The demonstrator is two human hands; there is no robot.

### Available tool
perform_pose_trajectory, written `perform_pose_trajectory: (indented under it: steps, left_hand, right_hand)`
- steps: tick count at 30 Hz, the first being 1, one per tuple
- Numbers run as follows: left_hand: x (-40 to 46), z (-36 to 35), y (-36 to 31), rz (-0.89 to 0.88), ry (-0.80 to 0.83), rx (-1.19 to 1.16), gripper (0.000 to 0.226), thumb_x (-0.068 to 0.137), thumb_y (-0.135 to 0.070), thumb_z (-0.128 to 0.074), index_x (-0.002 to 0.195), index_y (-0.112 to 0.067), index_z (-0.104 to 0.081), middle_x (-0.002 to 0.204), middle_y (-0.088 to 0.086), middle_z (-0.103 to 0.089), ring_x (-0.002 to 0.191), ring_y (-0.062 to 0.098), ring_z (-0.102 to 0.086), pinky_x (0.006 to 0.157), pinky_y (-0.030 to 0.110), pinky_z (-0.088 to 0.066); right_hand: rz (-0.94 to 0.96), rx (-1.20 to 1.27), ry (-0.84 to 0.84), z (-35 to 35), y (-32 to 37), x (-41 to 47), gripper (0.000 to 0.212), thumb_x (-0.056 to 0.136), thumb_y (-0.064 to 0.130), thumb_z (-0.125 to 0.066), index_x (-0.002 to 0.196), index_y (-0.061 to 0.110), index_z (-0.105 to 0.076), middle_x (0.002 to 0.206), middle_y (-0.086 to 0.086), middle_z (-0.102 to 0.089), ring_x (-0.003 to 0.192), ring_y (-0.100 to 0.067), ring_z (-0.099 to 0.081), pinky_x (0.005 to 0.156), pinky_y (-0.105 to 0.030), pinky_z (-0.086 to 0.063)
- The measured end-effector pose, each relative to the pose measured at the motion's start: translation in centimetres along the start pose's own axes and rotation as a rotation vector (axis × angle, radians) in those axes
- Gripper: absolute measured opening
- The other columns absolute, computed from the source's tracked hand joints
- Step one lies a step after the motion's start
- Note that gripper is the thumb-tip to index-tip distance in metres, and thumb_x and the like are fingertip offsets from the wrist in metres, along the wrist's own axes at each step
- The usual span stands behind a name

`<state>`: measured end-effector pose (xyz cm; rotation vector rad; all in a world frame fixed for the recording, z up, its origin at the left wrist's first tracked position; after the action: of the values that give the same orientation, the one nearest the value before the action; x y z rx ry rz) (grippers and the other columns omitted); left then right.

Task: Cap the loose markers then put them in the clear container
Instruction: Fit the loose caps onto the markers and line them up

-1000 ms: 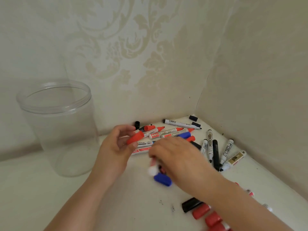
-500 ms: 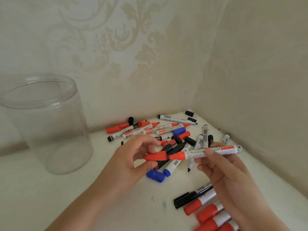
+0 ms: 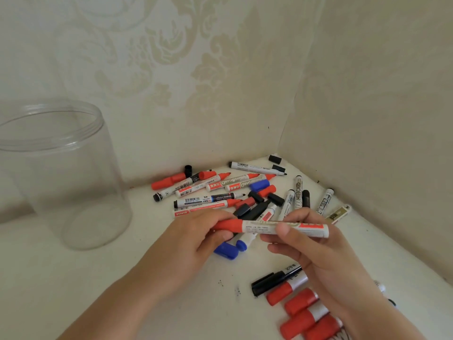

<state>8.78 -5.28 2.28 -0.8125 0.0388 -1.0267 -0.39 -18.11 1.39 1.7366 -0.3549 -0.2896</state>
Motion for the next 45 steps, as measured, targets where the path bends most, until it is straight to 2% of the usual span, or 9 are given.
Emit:
perform_pose_trajectory:
  steps: [8,11,14,20,27,32,37,41,45]
  left_hand:
    - [-0.7,-1.1,-1.5,-0.087,0.068,0.049,0.057,0.077,-0.071,-0.014,0.082,-0.026,-0.05,0.063,-0.014,-0.049,0.07,0.005,-0.05,0.056,0.019,-0.038]
    - [-0.6,-1.0,-1.7,-0.067,0.063,-0.03,0.054,0.08,-0.065,-0.018,0.082,-0.025,-0.054,0.073,-0.021,-0.054,0.066,-0.001,-0.051,0.055,0.012,-0.035]
    - [-0.6,-1.2,-1.7,-0.059,0.091,-0.032,0.054,0.08,-0.065,-0.017,0.081,-0.023,-0.051,0.075,-0.03,-0.052,0.065,-0.003,-0.05,0.055,0.011,-0.036]
    - [-0.8,-1.6,-1.9,-0.097,0.105,-0.038,0.063,0.08,-0.068,-0.015,0.079,-0.017,-0.052,0.055,-0.01,-0.043,0.055,0.005,-0.046,0.049,0.016,-0.035]
    - [-0.9,-1.9,-1.2,-0.036,0.046,0.033,0.052,0.08,-0.073,-0.018,0.088,-0.031,-0.048,0.07,-0.015,-0.051,0.077,0.006,-0.05,0.06,0.022,-0.039]
    - [-0.4,-1.6,-0.3,0.001,0.047,-0.014,0.036,0.08,-0.068,-0.032,0.088,-0.04,-0.052,0.086,-0.018,-0.058,0.081,0.001,-0.052,0.064,0.012,-0.04]
    - [-0.2,0.7,3.3,0.156,-0.094,0.003,0.009,0.088,-0.038,-0.048,0.083,-0.038,-0.056,0.075,-0.016,-0.061,0.086,0.001,-0.052,0.07,0.013,-0.041]
    - [-0.2,1.4,4.6,0.2,-0.155,0.026,0.015,0.089,-0.03,-0.051,0.08,-0.041,-0.054,0.078,-0.017,-0.061,0.085,0.001,-0.053,0.07,0.011,-0.04]
    - [-0.3,2.1,5.2,0.244,-0.2,0.024,0.013,0.089,-0.028,-0.053,0.081,-0.038,-0.056,0.08,-0.015,-0.061,0.077,0.005,-0.056,0.064,0.013,-0.041]
  right_hand:
    - [-0.041,-0.678,0.007,1.5,1.0,-0.2,0.031,0.064,0.055,-0.066,0.069,0.025,-0.071,0.043,0.004,-0.042,0.041,-0.01,-0.033,0.045,-0.019,-0.031]
    - [0.027,-0.688,0.006,1.3,1.5,-0.3,0.037,0.069,0.064,-0.062,0.072,0.029,-0.073,0.048,-0.009,-0.044,0.048,-0.02,-0.036,0.052,-0.022,-0.033]
    - [0.026,-0.643,-0.013,1.1,1.7,-0.4,0.034,0.066,0.053,-0.062,0.067,0.022,-0.073,0.046,0.013,-0.052,0.046,0.0,-0.043,0.052,-0.006,-0.034]
    - [0.026,-0.689,0.008,0.9,1.6,-0.5,0.025,0.063,0.052,-0.059,0.065,0.031,-0.072,0.05,0.002,-0.052,0.051,-0.006,-0.043,0.053,-0.01,-0.035]
    - [0.111,-0.807,0.04,1.0,1.5,0.0,0.021,0.064,0.054,-0.056,0.073,0.039,-0.067,0.052,0.005,-0.053,0.05,-0.009,-0.04,0.049,-0.012,-0.033]
    - [0.201,-0.97,0.047,2.3,1.6,0.6,0.009,0.074,0.035,-0.067,0.08,0.042,-0.066,0.093,0.025,-0.06,0.09,0.001,-0.052,0.075,-0.004,-0.033]
    - [0.251,-1.144,0.105,2.6,0.7,1.0,0.021,0.075,0.018,-0.073,0.079,0.038,-0.068,0.093,0.024,-0.062,0.095,-0.005,-0.052,0.088,-0.028,-0.04]
    - [0.348,-1.22,0.13,2.0,0.2,1.1,0.024,0.073,0.015,-0.064,0.081,0.037,-0.066,0.092,0.026,-0.064,0.091,-0.001,-0.056,0.082,-0.041,-0.047]
    - [0.357,-1.203,0.072,2.0,1.2,0.8,0.029,0.079,0.008,-0.066,0.079,0.037,-0.067,0.091,0.021,-0.064,0.092,-0.001,-0.056,0.084,-0.016,-0.042]
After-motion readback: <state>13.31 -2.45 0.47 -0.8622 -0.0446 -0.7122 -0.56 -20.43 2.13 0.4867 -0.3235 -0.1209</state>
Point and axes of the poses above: each hand's wrist, its own x-axis towards the middle knuckle, its own z-axis out of the back of the hand, y = z × x, the point moved 9 cm from there along x, towards the middle knuckle
